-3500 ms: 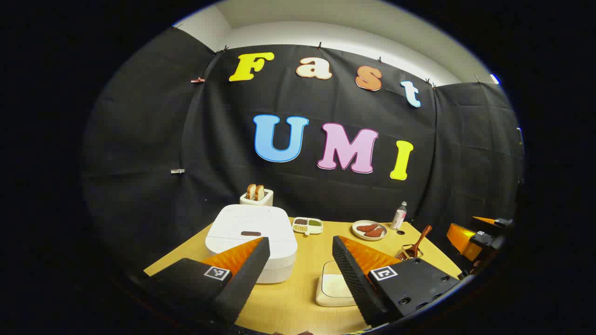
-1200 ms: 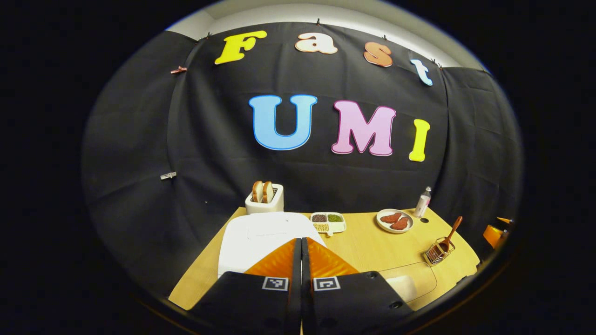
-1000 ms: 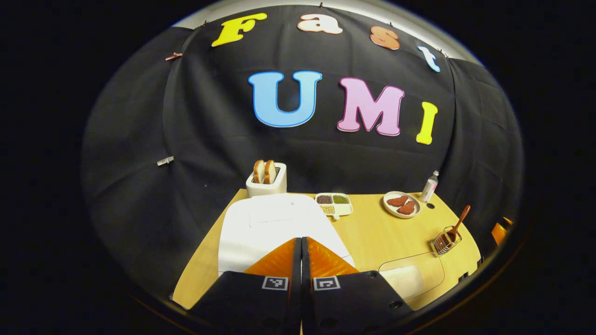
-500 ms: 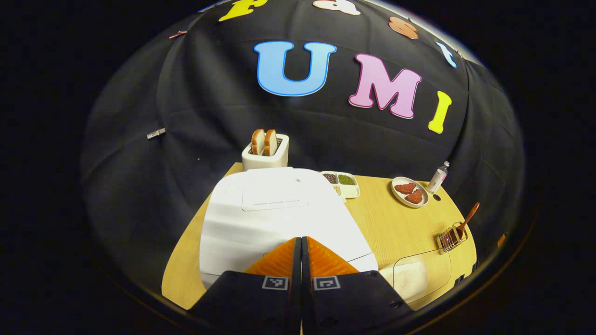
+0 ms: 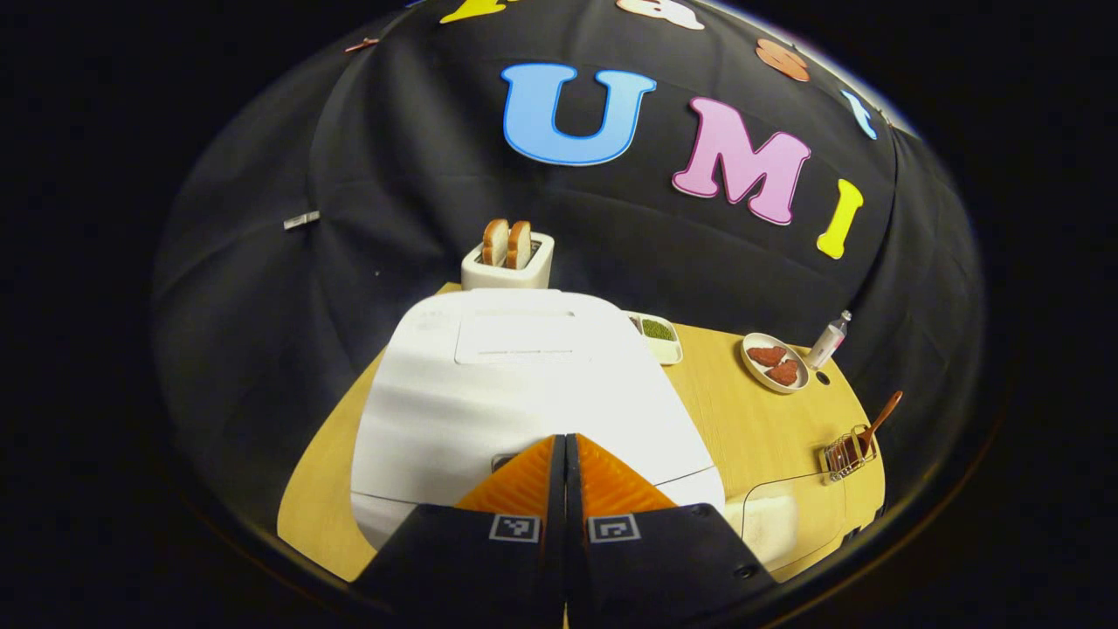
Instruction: Close the left gripper, press the button to open the rice cooker; take a wooden spoon from the chopstick holder with the right hand, scoop a spoonful of rice and pour it into the rice cooker, then put the wooden spoon back into the chopstick holder.
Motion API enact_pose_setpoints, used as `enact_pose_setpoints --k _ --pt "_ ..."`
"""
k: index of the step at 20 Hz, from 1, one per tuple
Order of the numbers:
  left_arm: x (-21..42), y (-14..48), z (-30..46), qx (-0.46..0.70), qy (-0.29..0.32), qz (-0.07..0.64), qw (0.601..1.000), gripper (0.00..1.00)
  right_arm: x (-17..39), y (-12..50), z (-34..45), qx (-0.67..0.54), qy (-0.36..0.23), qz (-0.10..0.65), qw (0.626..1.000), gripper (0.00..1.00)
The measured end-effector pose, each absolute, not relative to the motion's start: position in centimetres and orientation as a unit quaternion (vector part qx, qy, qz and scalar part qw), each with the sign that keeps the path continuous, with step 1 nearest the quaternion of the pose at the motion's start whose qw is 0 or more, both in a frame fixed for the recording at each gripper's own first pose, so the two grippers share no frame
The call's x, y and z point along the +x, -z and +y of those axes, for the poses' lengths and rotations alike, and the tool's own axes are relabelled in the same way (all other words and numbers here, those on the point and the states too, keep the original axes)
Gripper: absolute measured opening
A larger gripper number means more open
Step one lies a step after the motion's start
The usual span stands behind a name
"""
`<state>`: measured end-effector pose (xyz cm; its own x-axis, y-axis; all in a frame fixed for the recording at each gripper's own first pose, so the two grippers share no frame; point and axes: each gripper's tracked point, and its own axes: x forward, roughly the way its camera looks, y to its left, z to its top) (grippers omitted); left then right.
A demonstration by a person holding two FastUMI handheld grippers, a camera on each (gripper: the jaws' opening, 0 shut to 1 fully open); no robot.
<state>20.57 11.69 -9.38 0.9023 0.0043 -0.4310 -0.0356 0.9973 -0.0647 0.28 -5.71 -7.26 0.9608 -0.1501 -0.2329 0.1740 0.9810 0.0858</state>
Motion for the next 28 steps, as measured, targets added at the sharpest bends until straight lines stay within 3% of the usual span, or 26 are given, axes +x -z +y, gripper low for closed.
enact_pose_setpoints --k 5,10,16,26,28 --pt "20.2 7.6 11.6 -0.017 -0.026 0.185 0.982 0.07 -0.1 5.9 -4.7 0.036 0.061 0.095 0.993 0.98" --pt "18.7 -1.1 10.3 0.040 -0.052 0.062 0.996 0.07 -0.8 6.5 -5.2 0.042 0.057 0.102 0.992 0.98" --pt "12.9 -6.5 3.6 0.069 0.003 -0.025 0.997 0.07 -0.3 5.9 -5.5 0.037 0.048 0.097 0.993 0.98" --pt "5.7 -2.9 -2.0 0.009 0.055 -0.003 0.998 0.10 2.2 2.9 -6.9 0.032 0.052 0.062 0.996 0.98" --pt "5.4 -2.7 -1.8 0.000 0.050 -0.002 0.999 0.16 2.6 2.5 -7.8 0.029 0.055 0.057 0.996 0.98"
